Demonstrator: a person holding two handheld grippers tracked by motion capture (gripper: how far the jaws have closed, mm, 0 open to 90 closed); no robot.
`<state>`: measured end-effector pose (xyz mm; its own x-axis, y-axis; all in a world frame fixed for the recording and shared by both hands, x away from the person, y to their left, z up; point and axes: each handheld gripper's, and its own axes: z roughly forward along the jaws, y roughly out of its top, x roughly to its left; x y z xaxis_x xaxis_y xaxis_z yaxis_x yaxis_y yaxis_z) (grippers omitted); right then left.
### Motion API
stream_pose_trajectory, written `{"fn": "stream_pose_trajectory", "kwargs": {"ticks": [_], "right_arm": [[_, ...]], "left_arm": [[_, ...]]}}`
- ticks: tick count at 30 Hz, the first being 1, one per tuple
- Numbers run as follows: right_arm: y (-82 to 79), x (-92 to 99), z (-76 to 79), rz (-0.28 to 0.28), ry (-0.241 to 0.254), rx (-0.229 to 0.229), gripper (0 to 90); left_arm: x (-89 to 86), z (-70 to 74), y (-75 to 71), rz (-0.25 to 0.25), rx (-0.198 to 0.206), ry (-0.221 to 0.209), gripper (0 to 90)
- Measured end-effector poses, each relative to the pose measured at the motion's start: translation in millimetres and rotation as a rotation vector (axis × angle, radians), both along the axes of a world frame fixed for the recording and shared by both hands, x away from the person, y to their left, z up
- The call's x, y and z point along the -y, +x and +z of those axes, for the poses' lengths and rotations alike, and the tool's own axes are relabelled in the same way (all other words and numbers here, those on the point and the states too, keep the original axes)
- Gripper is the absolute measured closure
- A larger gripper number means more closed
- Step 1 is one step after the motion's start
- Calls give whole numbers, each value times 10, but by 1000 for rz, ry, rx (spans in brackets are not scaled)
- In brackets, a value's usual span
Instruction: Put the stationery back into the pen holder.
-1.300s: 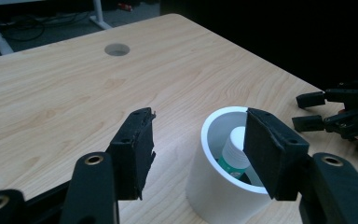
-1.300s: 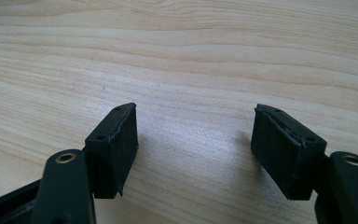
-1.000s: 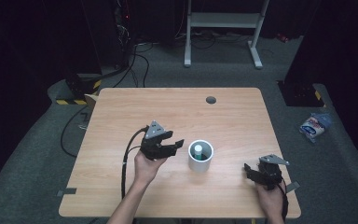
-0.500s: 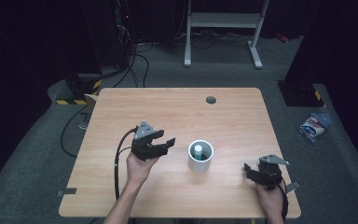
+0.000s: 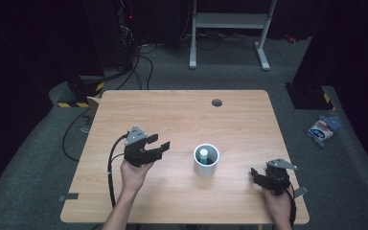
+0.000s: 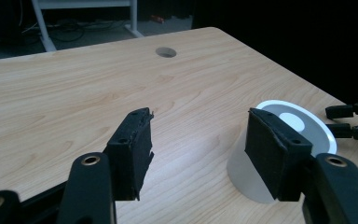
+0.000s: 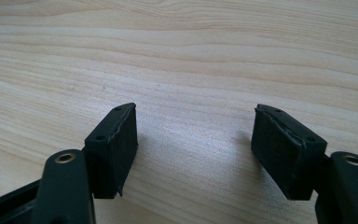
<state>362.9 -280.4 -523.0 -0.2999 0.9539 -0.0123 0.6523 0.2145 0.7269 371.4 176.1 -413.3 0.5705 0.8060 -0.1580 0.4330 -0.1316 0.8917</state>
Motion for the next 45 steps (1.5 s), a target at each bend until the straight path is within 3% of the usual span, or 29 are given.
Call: {"fn": "stream_pose_trajectory", "kwargs": {"ticks": [20,45], "right_arm": [[0,0,0,0,0,0,315],[0,0,0,0,0,0,315]], "left_arm": [[-343,-95,-123,70,-10,-29,402],[-552,-239,-287,124,-18,-27,392]]}}
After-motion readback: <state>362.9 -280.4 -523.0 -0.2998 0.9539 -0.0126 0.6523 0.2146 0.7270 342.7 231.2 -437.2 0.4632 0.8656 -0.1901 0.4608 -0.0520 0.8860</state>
